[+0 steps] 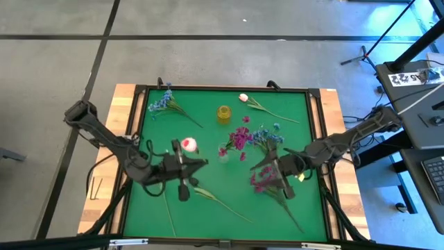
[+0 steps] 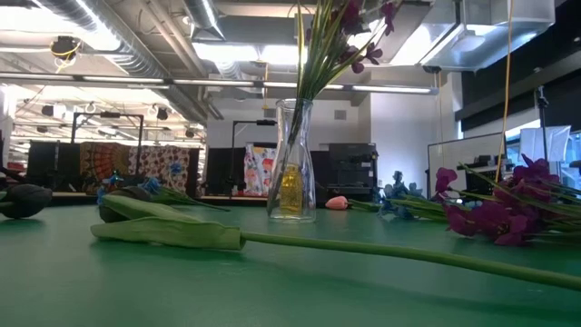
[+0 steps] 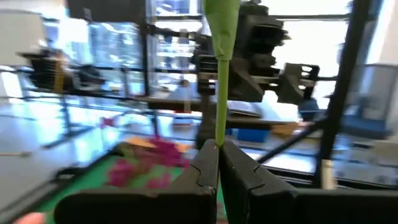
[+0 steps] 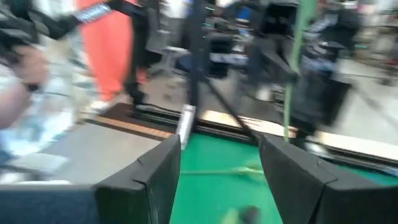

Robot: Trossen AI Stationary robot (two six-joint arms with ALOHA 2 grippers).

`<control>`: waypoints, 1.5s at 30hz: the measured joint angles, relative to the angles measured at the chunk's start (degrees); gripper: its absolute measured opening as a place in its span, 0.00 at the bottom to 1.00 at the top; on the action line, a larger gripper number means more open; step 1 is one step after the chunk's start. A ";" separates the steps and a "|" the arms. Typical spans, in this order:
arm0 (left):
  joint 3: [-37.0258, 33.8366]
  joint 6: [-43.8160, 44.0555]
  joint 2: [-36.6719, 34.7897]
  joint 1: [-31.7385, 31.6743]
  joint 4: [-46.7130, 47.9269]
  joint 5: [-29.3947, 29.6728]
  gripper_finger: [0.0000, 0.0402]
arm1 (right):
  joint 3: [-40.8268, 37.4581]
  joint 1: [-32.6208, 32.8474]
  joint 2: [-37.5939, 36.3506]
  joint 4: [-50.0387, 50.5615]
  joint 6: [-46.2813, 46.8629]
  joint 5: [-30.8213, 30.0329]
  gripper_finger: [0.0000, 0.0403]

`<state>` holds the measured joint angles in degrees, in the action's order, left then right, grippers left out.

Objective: Sort flowers into vase by color
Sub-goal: Put the bottom pink flower into the yellow vase

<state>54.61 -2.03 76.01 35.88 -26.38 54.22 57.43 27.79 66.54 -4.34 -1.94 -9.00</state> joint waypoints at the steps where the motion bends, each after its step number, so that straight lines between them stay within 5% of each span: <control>1: 0.00 -0.93 -1.24 -0.35 1.32 1.43 0.00 | 0.00 0.00 -0.83 1.63 -0.33 -2.25 0.54; 8: 0.00 -1.72 -8.58 -6.70 13.75 4.89 0.00 | -0.01 -0.07 -5.16 10.72 -3.97 -15.58 0.54; 13: 0.00 -1.70 -12.73 -15.22 20.53 1.17 0.00 | -0.02 -0.10 -7.61 13.61 -8.30 -17.11 0.54; 26: 0.00 -1.06 -11.69 -46.82 21.86 -37.33 0.00 | -1.68 -15.68 -9.33 17.02 -10.14 -14.67 0.54; 33: 0.00 0.91 -7.10 -58.20 17.57 -55.34 0.00 | -7.49 -20.86 -13.31 7.11 -12.86 -13.76 0.54; 45: 0.00 3.04 7.33 -66.82 4.80 -70.33 0.00 | -22.23 -29.86 -23.71 -7.98 -11.53 -9.63 0.54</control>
<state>54.61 1.01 83.34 -30.94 -21.58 -16.11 35.20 -2.07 42.83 -12.32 -13.47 -18.63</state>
